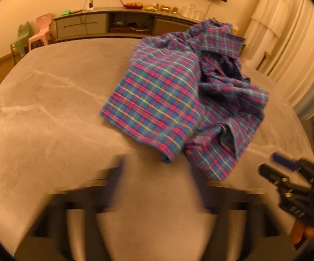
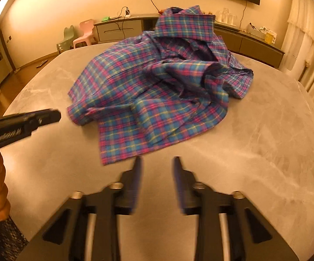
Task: Fold clothes
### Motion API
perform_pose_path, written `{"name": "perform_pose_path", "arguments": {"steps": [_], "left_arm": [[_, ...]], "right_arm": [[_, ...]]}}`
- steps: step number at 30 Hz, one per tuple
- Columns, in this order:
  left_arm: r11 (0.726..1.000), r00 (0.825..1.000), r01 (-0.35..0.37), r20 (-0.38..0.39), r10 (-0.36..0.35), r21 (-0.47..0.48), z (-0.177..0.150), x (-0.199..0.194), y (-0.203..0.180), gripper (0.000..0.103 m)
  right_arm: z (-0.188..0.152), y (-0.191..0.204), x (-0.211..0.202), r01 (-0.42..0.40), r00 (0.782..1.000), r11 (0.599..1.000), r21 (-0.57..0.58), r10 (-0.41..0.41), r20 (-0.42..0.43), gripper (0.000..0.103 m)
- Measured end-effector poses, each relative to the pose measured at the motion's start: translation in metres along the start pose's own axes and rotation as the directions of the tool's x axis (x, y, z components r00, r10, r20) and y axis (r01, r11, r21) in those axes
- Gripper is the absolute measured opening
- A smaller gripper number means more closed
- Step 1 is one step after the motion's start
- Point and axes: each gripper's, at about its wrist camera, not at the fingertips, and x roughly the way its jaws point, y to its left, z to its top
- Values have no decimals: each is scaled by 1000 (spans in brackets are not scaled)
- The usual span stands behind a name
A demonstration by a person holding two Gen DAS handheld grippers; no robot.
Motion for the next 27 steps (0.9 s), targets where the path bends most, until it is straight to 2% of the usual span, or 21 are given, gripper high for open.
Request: {"name": "perform_pose_path", "arguments": {"steps": [1, 2, 4, 7, 8, 9, 10, 11, 12, 14, 15, 17, 19, 20, 21, 22, 23, 24, 25, 26, 27], "left_arm": [[1000, 1000, -21, 15, 21, 8, 8, 2, -1, 78], [999, 999, -37, 24, 37, 27, 18, 7, -5, 78], [995, 997, -67, 42, 64, 73, 42, 22, -15, 80], [972, 988, -157, 11, 157, 176, 69, 74, -38, 80], [962, 983, -177, -4, 182, 208, 73, 92, -45, 77], [959, 981, -184, -24, 193, 216, 73, 104, -46, 66], [958, 978, -189, -48, 204, 217, 72, 114, -45, 9], [963, 976, -187, -76, 205, 194, 69, 119, -42, 3], [970, 975, -172, -109, 192, 170, 63, 119, -38, 3], [983, 972, -123, -185, 148, 139, 44, 105, -37, 1], [987, 967, -82, -231, 113, 137, 27, 93, -40, 1], [978, 959, -49, -263, 103, 204, -10, 61, -49, 1], [973, 964, -9, -258, 70, 230, -34, 25, -52, 3], [974, 972, 5, -230, 49, 226, -38, 3, -50, 5], [974, 982, 9, -188, 34, 224, -35, -16, -48, 5], [973, 990, 14, -143, 19, 231, -25, -28, -52, 12], [970, 995, 22, -97, 2, 241, -12, -36, -59, 40], [967, 999, 29, -51, -17, 251, 2, -45, -66, 59], [959, 999, 40, -4, -40, 280, 16, -47, -79, 80], [946, 997, 51, 43, -68, 320, 30, -44, -96, 80], [931, 994, 50, 76, -83, 361, 43, -38, -114, 80]], "right_arm": [[9, -10, 0, 7, 1000, 1000, 11, -7, 15, 80], [19, -18, 0, 16, 999, 1000, 23, -17, 33, 83], [43, -33, 13, 19, 999, 999, 28, -20, 45, 83], [67, -41, 47, 6, 999, 1000, 3, -6, 35, 83], [74, -43, 61, -1, 1000, 1000, -9, 1, 27, 75], [78, -45, 73, -22, 1000, 1000, -14, 22, 18, 46], [79, -49, 82, -49, 999, 999, -11, 49, 5, 30], [80, -54, 89, -76, 997, 997, -7, 76, -9, 18], [80, -63, 89, -100, 995, 995, 13, 100, -10, 11], [82, -87, 81, -132, 991, 989, 67, 133, -15, 6], [83, -102, 62, -152, 988, 984, 91, 153, -6, 5], [86, -135, 20, -196, 981, 971, 137, 195, 16, 5], [81, -148, -26, -202, 979, 977, 72, 200, 35, 5], [72, -152, -47, -202, 979, 979, 14, 202, 32, 5], [60, -155, -56, -198, 980, 980, -19, 199, 9, 7], [48, -158, -62, -194, 981, 980, -48, 194, -17, 7], [37, -168, -60, -180, 984, 984, -10, 180, -13, 15], [26, -179, -57, -165, 986, 986, 38, 165, -6, 44], [18, -196, -48, -144, 989, 976, 165, 148, -13, 62], [11, -214, -38, -119, 991, 947, 300, 131, -23, 71], [11, -225, -35, -138, 988, 918, 373, 152, -10, 70]]}}
